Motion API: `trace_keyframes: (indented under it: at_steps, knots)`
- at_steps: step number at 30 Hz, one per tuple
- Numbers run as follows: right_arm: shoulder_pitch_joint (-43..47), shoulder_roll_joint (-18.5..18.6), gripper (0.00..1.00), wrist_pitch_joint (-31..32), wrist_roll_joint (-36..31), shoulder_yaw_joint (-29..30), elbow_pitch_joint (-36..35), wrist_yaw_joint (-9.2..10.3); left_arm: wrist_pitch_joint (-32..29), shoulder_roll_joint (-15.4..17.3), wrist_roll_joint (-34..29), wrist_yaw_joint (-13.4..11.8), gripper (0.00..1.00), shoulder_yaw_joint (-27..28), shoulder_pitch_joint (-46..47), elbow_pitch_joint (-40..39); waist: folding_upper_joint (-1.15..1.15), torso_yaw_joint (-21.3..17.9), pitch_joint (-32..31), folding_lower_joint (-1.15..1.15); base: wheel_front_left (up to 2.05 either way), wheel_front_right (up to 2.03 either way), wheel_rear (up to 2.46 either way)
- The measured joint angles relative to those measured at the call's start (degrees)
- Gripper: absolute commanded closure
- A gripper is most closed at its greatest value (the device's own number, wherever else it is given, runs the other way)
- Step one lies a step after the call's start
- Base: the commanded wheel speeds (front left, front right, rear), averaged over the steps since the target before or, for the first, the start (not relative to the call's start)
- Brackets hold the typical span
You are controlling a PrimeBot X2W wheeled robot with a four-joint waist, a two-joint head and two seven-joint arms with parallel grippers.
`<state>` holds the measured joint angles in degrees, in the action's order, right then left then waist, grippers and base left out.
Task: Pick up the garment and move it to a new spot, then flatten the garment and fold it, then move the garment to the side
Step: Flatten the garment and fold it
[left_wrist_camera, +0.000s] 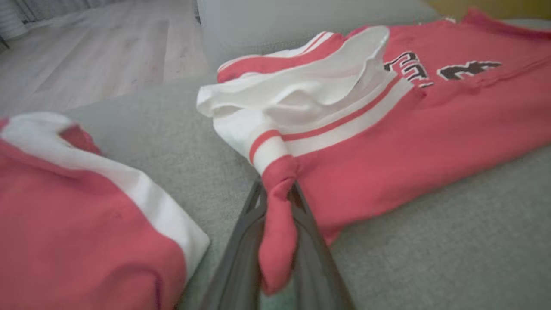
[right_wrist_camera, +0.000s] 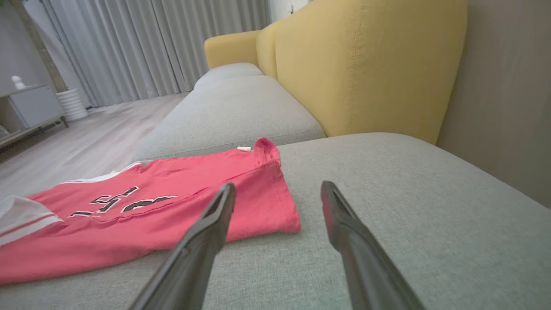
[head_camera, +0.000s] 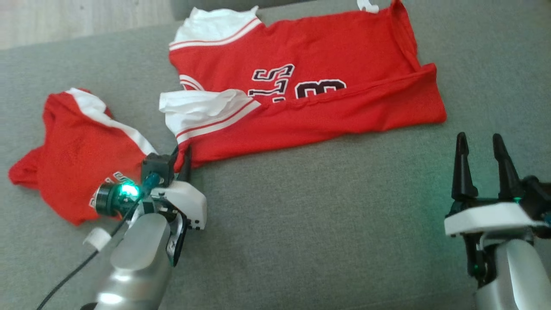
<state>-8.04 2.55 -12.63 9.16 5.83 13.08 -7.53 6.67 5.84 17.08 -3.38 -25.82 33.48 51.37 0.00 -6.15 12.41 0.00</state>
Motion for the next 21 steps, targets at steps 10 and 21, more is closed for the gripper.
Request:
trace_keyframes:
  at_steps: [10, 21]
  knots:
    - [-10.81, 0.01, 0.0, 12.12, -7.43, 6.99, 11.41, 0.0, 4.61, 0.36, -2.71, -1.53, 1.0, -2.4, -0.48, -9.15, 0.0, 2.84, -0.52, -0.01, 0.0, 0.0, 0.0]
    - [-25.15, 0.09, 0.0, 18.55, -18.03, 15.55, 28.52, 0.0, 1.37, 0.62, -3.53, -1.7, 1.0, -5.36, -0.52, -16.29, 0.0, 5.47, 4.1, 0.01, 0.0, 0.0, 0.0]
